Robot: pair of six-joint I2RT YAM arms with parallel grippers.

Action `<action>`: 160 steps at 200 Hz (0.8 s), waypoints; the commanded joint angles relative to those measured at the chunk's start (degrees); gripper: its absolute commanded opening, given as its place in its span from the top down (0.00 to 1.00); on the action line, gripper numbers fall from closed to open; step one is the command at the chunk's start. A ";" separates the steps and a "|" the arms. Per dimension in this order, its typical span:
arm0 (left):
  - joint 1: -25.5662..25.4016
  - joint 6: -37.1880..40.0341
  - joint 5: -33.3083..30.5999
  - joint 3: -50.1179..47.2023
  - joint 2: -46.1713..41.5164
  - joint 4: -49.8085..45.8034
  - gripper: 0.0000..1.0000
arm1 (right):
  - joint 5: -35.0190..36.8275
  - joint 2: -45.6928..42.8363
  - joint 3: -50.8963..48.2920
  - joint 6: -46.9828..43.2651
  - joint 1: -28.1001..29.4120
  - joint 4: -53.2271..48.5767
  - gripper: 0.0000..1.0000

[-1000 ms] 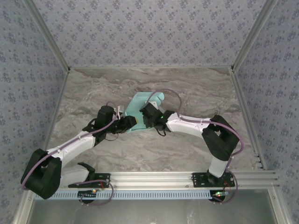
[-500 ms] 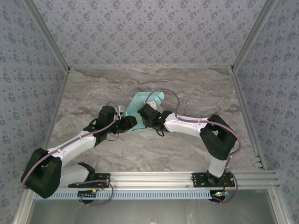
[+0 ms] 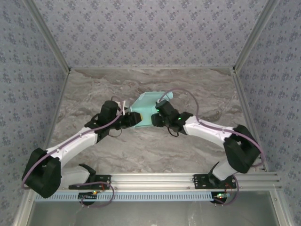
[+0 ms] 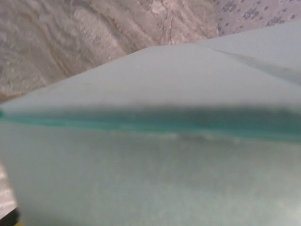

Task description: Fold the paper box

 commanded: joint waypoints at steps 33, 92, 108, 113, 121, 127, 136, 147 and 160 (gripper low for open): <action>2.74 2.53 3.94 6.26 4.62 -1.27 0.60 | -22.16 -12.59 -8.05 0.38 -11.49 4.97 0.45; 2.96 1.53 9.58 6.82 5.50 -1.18 0.60 | -26.04 -7.12 -5.95 -0.06 -14.44 8.52 0.48; 2.95 1.49 10.43 6.42 5.32 -0.99 0.60 | -25.96 -5.29 -4.87 0.01 -14.43 10.46 0.51; 3.02 1.35 10.64 6.38 5.28 -0.79 0.60 | -26.31 -4.82 -4.84 0.00 -14.58 11.33 0.52; 3.08 1.49 11.00 6.36 5.32 -0.66 0.60 | -27.92 -4.66 -5.58 0.09 -15.01 13.35 0.52; 3.27 1.77 11.34 6.30 5.36 -0.57 0.60 | -30.34 -4.82 -6.58 0.69 -15.72 15.65 0.52; 3.67 2.11 11.46 6.33 5.54 -0.49 0.60 | -35.21 -5.23 -8.42 1.93 -17.13 19.81 0.51; 4.78 1.54 12.04 6.29 6.03 0.26 0.60 | -41.77 -5.73 -10.72 2.84 -19.32 23.88 0.49; 6.43 -0.84 14.99 6.32 7.26 3.62 0.60 | -49.32 -6.43 -13.00 3.36 -21.29 27.04 0.46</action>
